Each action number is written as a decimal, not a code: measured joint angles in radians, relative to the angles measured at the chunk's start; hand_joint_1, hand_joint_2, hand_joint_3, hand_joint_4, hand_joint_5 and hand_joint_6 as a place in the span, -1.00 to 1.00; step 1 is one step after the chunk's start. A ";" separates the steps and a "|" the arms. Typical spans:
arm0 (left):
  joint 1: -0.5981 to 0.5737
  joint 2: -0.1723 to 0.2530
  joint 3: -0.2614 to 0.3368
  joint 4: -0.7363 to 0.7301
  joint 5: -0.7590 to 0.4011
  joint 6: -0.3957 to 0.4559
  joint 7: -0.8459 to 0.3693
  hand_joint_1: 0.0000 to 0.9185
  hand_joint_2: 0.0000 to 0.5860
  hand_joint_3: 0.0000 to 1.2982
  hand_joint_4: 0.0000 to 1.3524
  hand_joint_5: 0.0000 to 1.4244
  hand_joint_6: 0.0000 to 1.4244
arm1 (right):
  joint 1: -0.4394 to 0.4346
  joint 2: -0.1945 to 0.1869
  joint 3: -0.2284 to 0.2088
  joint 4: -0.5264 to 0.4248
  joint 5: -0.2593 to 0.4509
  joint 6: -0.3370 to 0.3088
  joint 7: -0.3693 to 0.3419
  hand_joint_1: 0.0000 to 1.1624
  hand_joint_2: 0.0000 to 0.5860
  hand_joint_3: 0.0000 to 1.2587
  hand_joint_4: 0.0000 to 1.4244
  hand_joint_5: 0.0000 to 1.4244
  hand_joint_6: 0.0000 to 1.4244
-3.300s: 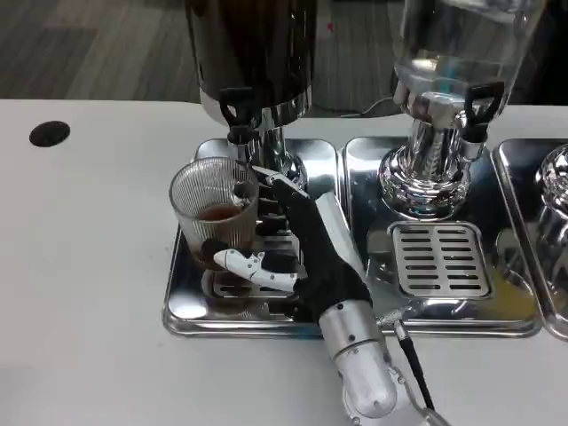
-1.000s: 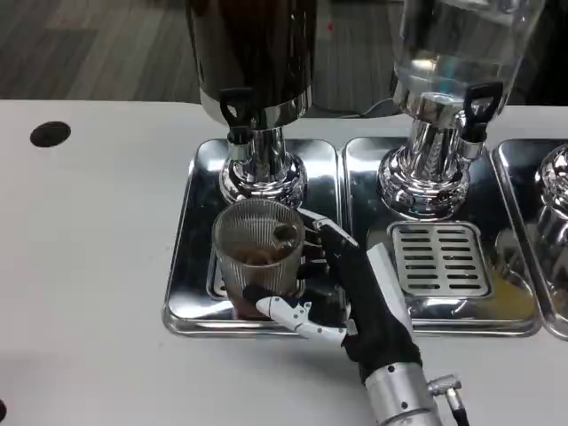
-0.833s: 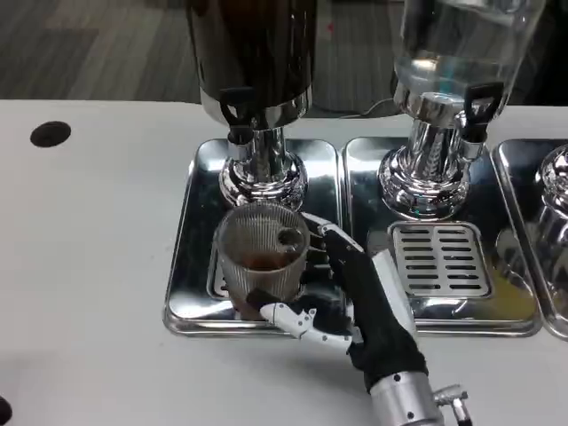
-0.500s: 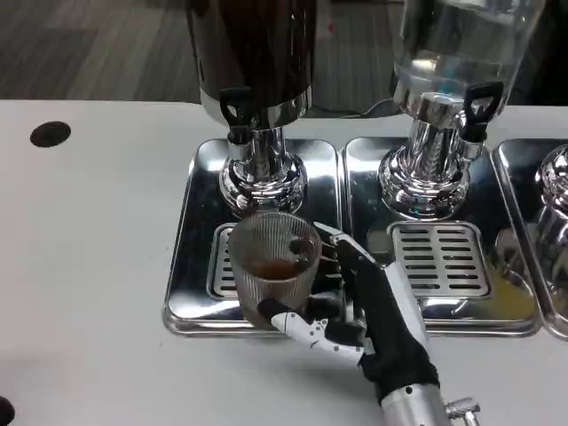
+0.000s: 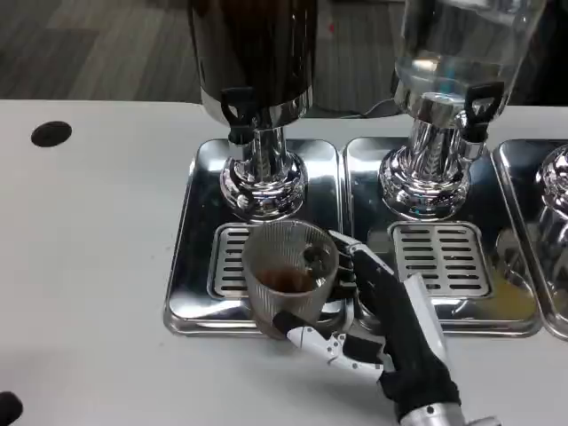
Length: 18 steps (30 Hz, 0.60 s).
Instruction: Grasp the cup under the faucet to collect the drink, then remove the cup.
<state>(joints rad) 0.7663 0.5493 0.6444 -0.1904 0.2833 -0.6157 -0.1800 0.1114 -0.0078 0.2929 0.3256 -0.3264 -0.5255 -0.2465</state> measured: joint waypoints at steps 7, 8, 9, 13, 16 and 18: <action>-0.006 -0.001 -0.001 -0.007 0.001 0.011 -0.006 -1.00 -1.00 -1.00 -1.00 -1.00 -1.00 | 0.030 -0.009 -0.016 -0.026 0.000 -0.019 0.013 0.49 -0.28 -0.48 -0.48 -0.43 -0.28; -0.008 -0.001 -0.002 -0.008 0.001 0.012 -0.006 -1.00 -1.00 -1.00 -1.00 -1.00 -1.00 | 0.035 -0.011 -0.018 -0.027 0.000 -0.026 0.015 0.49 -0.28 -0.48 -0.48 -0.43 -0.28; -0.011 -0.001 -0.002 -0.008 0.001 0.014 -0.006 -1.00 -1.00 -1.00 -1.00 -1.00 -1.00 | 0.039 -0.013 -0.020 -0.028 0.000 -0.030 0.017 0.49 -0.28 -0.48 -0.48 -0.43 -0.28; -0.025 -0.001 -0.008 -0.008 0.002 0.017 -0.010 -1.00 -1.00 -1.00 -1.00 -1.00 -1.00 | 0.052 -0.029 -0.033 -0.030 0.000 -0.038 0.028 0.49 -0.28 -0.48 -0.48 -0.43 -0.28; -0.033 0.000 -0.014 -0.007 0.003 0.017 -0.011 -1.00 -1.00 -1.00 -1.00 -1.00 -1.00 | 0.062 -0.038 -0.042 -0.038 0.002 -0.046 0.031 0.49 -0.29 -0.48 -0.48 -0.43 -0.28; -0.035 0.000 -0.017 -0.003 0.004 0.017 -0.011 -1.00 -1.00 -1.00 -1.00 -1.00 -1.00 | 0.068 -0.041 -0.047 -0.046 0.003 -0.053 0.033 0.49 -0.28 -0.48 -0.48 -0.43 -0.28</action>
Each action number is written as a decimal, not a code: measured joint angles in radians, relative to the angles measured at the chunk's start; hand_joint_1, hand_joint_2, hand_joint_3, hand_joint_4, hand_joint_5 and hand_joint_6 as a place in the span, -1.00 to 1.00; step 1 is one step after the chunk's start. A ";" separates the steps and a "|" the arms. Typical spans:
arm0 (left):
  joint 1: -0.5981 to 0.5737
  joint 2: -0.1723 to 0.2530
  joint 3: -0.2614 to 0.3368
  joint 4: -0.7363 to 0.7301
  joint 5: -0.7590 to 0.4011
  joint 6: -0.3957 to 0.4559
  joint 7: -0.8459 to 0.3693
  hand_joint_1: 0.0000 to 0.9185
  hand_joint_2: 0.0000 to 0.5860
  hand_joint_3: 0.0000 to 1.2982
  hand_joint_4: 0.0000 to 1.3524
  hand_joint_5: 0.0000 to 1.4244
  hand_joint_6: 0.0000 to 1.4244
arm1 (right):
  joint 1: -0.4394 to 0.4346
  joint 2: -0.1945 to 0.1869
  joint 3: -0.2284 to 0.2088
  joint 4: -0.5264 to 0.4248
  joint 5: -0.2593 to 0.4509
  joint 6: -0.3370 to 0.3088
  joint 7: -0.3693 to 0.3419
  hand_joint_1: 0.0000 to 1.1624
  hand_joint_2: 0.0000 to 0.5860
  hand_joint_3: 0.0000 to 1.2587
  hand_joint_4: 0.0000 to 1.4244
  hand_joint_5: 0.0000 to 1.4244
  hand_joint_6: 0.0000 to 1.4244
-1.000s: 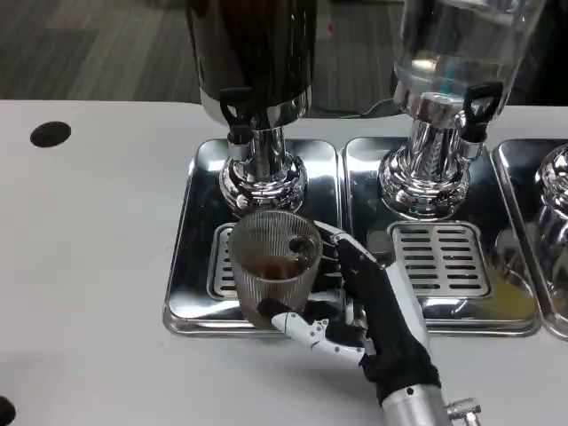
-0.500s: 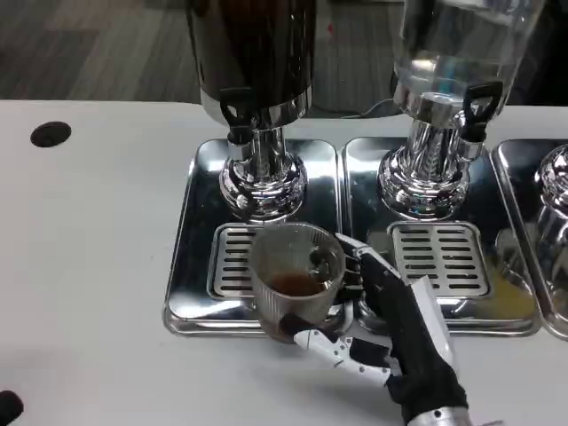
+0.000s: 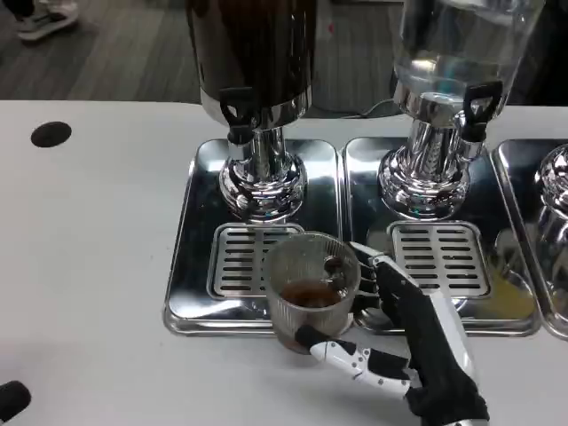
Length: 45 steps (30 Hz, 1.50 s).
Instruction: Grasp the cup under the faucet to collect the drink, then remove the cup.
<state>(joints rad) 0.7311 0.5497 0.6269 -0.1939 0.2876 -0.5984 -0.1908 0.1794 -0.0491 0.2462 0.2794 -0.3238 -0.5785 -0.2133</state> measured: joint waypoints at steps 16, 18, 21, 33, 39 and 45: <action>-0.024 0.001 -0.017 0.006 0.030 0.000 0.000 -1.00 -1.00 -1.00 -1.00 -1.00 -1.00 | 0.067 -0.027 -0.034 -0.020 0.017 -0.057 0.026 0.48 -0.28 -0.47 -0.48 -0.42 -0.28; -0.027 0.001 -0.017 0.006 0.031 0.000 0.000 -1.00 -1.00 -1.00 -1.00 -1.00 -1.00 | 0.071 -0.029 -0.035 -0.020 0.018 -0.063 0.029 0.49 -0.28 -0.46 -0.48 -0.42 -0.28; -0.030 0.001 -0.017 0.006 0.031 0.000 0.000 -1.00 -1.00 -1.00 -1.00 -1.00 -1.00 | 0.074 -0.030 -0.036 -0.020 0.018 -0.073 0.030 0.49 -0.28 -0.46 -0.48 -0.42 -0.28; -0.033 0.001 -0.017 -0.002 0.032 0.000 0.000 -1.00 -1.00 -1.00 -1.00 -1.00 -1.00 | 0.107 -0.033 -0.042 -0.014 0.029 -0.143 0.039 0.49 -0.26 -0.45 -0.48 -0.40 -0.27; -0.033 0.001 -0.018 -0.017 0.032 0.000 0.000 -1.00 -1.00 -1.00 -1.00 -1.00 -1.00 | 0.112 -0.033 -0.043 0.007 0.029 -0.161 0.040 0.49 -0.26 -0.45 -0.48 -0.40 -0.27; -0.031 0.001 -0.017 -0.023 0.031 0.000 0.000 -1.00 -1.00 -1.00 -1.00 -1.00 -1.00 | 0.101 -0.028 -0.042 0.055 0.028 -0.175 0.040 0.49 -0.26 -0.45 -0.48 -0.40 -0.26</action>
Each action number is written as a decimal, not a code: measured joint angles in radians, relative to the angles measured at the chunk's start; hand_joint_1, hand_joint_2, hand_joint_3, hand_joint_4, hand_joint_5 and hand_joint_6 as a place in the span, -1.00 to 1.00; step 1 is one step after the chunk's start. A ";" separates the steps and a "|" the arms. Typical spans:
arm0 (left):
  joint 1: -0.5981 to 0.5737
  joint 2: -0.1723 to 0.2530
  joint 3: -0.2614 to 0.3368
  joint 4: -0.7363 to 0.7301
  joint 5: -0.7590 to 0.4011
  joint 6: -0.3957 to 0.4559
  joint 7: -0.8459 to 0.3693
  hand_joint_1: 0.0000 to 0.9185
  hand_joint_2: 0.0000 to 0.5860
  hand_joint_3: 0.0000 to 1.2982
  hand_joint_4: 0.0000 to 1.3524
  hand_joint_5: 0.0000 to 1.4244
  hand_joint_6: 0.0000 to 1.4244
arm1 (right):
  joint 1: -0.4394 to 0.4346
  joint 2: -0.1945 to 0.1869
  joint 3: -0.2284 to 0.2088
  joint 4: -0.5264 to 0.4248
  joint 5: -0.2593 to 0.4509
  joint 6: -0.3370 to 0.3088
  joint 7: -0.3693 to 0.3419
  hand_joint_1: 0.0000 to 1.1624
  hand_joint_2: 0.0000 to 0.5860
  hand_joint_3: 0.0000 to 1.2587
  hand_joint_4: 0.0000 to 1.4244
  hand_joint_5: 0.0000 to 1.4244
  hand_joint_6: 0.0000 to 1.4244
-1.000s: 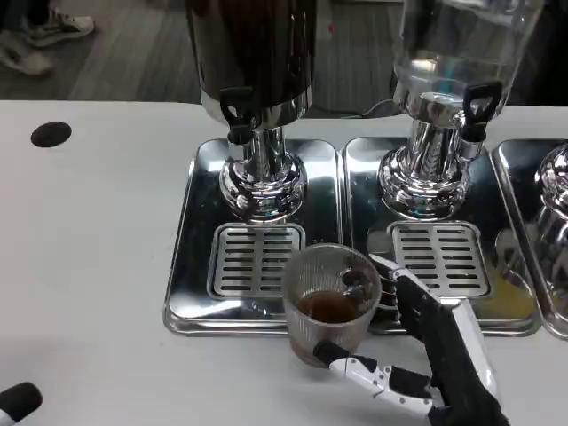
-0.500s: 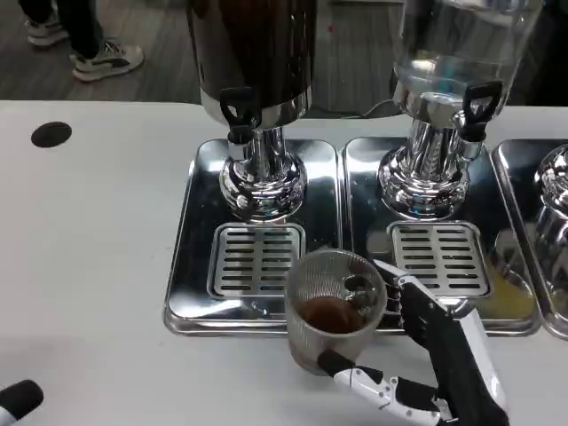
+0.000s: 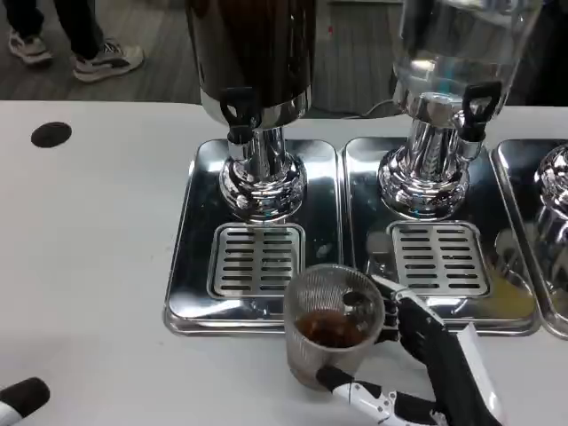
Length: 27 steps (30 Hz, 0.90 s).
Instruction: Grasp the cup under the faucet to collect the drink, then remove the cup.
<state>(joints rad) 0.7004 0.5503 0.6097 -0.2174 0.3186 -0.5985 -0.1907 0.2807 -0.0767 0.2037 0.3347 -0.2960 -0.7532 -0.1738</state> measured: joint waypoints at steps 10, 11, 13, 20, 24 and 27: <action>0.006 0.000 0.002 -0.008 -0.001 0.000 0.000 -1.00 -1.00 -1.00 -1.00 -1.00 -1.00 | -0.033 0.010 0.000 0.073 -0.007 -0.017 0.000 0.49 -0.26 -0.45 -0.47 -0.40 -0.26; 0.008 0.000 0.002 -0.009 -0.001 0.000 0.000 -1.00 -1.00 -1.00 -1.00 -1.00 -1.00 | -0.036 0.010 -0.001 0.084 -0.007 -0.022 -0.001 0.49 -0.26 -0.45 -0.47 -0.40 -0.25; 0.010 0.000 0.003 -0.010 -0.001 0.000 0.000 -1.00 -1.00 -1.00 -1.00 -1.00 -1.00 | -0.038 0.010 -0.001 0.099 -0.010 -0.026 -0.001 0.49 -0.25 -0.45 -0.47 -0.40 -0.25; 0.013 0.000 0.007 -0.018 -0.001 0.001 0.000 -1.00 -1.00 -1.00 -1.00 -1.00 -1.00 | -0.048 0.010 -0.003 0.156 -0.017 -0.061 -0.011 0.48 -0.23 -0.45 -0.46 -0.39 -0.25; 0.014 -0.001 0.008 -0.023 -0.003 0.001 0.000 -1.00 -1.00 -1.00 -1.00 -1.00 -1.00 | -0.062 0.011 -0.008 0.205 -0.024 -0.089 -0.021 0.48 -0.23 -0.45 -0.46 -0.38 -0.25; 0.014 -0.001 0.008 -0.030 -0.004 0.005 0.000 -1.00 -1.00 -1.00 -1.00 -1.00 -1.00 | -0.068 0.013 -0.010 0.226 -0.027 -0.107 -0.029 0.48 -0.22 -0.44 -0.46 -0.38 -0.25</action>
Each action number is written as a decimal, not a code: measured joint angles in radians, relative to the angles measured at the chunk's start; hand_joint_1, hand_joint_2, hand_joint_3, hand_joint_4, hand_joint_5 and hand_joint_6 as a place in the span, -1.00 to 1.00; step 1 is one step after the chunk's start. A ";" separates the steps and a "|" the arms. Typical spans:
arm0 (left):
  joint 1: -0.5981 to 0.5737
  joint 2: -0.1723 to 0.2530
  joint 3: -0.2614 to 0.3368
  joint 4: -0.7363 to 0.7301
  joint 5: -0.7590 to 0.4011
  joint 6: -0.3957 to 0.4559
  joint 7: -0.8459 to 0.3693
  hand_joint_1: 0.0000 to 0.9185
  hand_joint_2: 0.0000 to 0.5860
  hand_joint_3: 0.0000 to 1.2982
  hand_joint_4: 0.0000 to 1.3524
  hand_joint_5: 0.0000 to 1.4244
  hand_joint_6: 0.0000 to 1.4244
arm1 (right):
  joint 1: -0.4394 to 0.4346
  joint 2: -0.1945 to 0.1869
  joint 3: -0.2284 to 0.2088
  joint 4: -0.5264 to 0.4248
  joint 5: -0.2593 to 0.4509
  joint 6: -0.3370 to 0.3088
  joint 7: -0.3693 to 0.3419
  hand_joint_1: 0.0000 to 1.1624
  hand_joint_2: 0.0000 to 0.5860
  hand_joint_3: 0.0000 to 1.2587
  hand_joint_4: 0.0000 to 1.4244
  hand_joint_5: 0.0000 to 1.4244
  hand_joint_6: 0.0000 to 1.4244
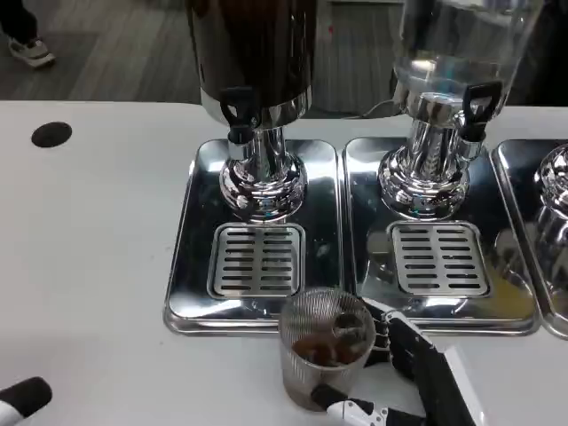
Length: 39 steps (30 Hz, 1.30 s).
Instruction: Grasp the cup under the faucet to collect the drink, then remove the cup.
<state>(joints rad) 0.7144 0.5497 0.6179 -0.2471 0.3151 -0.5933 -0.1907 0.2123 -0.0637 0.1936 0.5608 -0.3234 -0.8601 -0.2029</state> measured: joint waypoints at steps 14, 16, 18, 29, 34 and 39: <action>-0.002 0.000 0.000 -0.008 0.000 0.005 0.000 -1.00 -1.00 -1.00 -1.00 -1.00 -1.00 | -0.019 0.005 0.000 0.062 -0.048 -0.049 -0.064 0.54 -0.33 -0.45 -0.50 -0.39 -0.25; -0.004 0.000 0.000 -0.008 0.000 0.005 0.000 -1.00 -1.00 -1.00 -1.00 -1.00 -1.00 | -0.019 0.006 0.002 0.065 -0.062 -0.053 -0.073 0.54 -0.34 -0.48 -0.52 -0.40 -0.25; -0.005 0.000 0.000 -0.008 0.000 0.005 0.000 -1.00 -1.00 -1.00 -1.00 -1.00 -1.00 | -0.019 0.006 0.004 0.066 -0.067 -0.054 -0.081 0.54 -0.34 -0.50 -0.54 -0.40 -0.25; -0.012 0.000 0.000 -0.011 -0.002 0.012 -0.001 -1.00 -1.00 -1.00 -1.00 -1.00 -1.00 | -0.014 -0.001 0.013 0.069 -0.084 -0.063 -0.095 0.54 -0.34 -0.62 -0.72 -0.60 -0.40; -0.016 0.000 -0.001 -0.012 -0.002 0.013 -0.001 -1.00 -1.00 -1.00 -1.00 -1.00 -1.00 | -0.012 -0.005 0.015 0.067 -0.083 -0.063 -0.095 0.54 -0.34 -0.65 -0.79 -0.68 -0.46; -0.017 0.000 -0.002 -0.012 -0.002 0.014 -0.001 -1.00 -1.00 -1.00 -1.00 -1.00 -1.00 | -0.012 -0.012 0.015 0.065 -0.083 -0.063 -0.095 0.54 -0.34 -0.67 -0.83 -0.72 -0.49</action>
<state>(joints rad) 0.6977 0.5493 0.6162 -0.2596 0.3128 -0.5798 -0.1918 0.2007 -0.0757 0.2089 0.6258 -0.4067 -0.9233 -0.2975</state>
